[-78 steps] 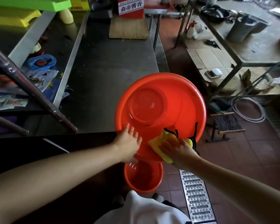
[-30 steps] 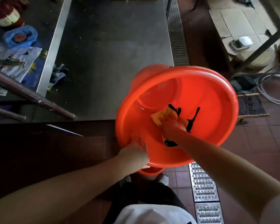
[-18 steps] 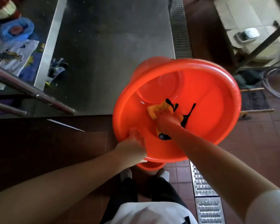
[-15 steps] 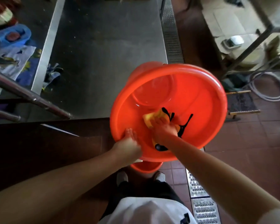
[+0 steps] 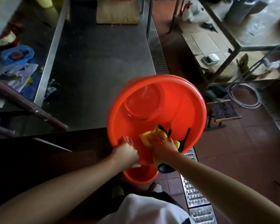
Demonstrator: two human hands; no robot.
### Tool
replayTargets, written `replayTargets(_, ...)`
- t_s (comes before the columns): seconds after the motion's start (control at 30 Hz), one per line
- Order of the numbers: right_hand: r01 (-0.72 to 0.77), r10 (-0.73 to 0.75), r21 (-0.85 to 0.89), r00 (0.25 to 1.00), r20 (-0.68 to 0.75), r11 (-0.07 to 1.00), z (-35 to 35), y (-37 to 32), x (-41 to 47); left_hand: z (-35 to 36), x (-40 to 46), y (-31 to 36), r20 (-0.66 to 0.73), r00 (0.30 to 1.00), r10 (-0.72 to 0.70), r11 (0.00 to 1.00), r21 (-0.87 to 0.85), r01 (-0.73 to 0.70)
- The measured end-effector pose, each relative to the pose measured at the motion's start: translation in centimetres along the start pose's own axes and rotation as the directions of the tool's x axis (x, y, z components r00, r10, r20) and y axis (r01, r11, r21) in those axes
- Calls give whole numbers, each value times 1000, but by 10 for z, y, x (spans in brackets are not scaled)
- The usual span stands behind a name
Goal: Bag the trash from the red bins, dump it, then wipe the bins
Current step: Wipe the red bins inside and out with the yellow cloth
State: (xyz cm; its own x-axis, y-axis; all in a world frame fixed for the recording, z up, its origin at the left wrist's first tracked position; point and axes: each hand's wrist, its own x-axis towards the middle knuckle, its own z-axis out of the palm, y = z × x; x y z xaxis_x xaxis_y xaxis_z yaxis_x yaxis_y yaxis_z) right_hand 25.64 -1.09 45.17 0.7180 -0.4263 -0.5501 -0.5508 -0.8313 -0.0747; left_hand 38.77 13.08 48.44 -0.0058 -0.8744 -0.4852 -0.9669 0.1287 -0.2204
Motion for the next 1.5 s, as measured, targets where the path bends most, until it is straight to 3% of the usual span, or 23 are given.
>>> replayTargets(0.13, -18, 15, 73, 999, 44, 997, -6, -2, 35, -12, -14, 2, 88, 996, -5, 999, 36, 2)
replayTargets(0.23, -56, 45, 99, 993, 107, 993, -13, -5, 60, -23, -27, 0, -10, 1000, 27, 996, 82, -26)
replayTargets(0.33, -71, 63, 113, 995, 77, 991, -16, -5, 87, -23, -22, -2, 8, 993, 120, 989, 83, -121)
replayTargets(0.5, -23, 21, 103, 1000, 20, 994, -14, 3, 115, -24, -13, -2, 1, 988, 157, 984, -89, -157)
replayTargets(0.6, 21, -19, 97, 999, -29, 995, -16, 4, 115, -25, -8, -7, -4, 987, 160, 987, 5, -160)
replayTargets(0.73, 40, 4, 169, 968, -250, 985, -49, 1, 105, -31, -9, -16, -140, 983, 118, 990, -60, -128)
replayTargets(0.8, 81, -35, 109, 929, -368, 991, -73, -2, 99, -38, -9, -24, -230, 971, 65, 988, -123, -95)
replayTargets(0.9, 126, -98, 43, 909, -404, 991, -118, -8, 88, -52, -7, -40, -251, 968, -21, 991, -136, -14)
replayTargets(1.03, 150, -154, -53, 820, -551, 987, -162, 2, 57, -50, 0, -66, -330, 936, -121, 985, -159, 71)
replayTargets(1.2, 138, -118, -5, 824, -554, 990, -161, 15, 27, -42, 3, -96, -444, 874, -200, 974, -185, 129)
replayTargets(1.37, 180, -180, -64, 751, -635, 982, -154, 14, 30, -46, 0, -122, -451, 812, -371, 914, -332, 233)
replayTargets(1.5, 128, -123, -32, 808, -576, 991, -162, 19, 44, -54, 5, -133, -416, 780, -468, 860, -418, 293)
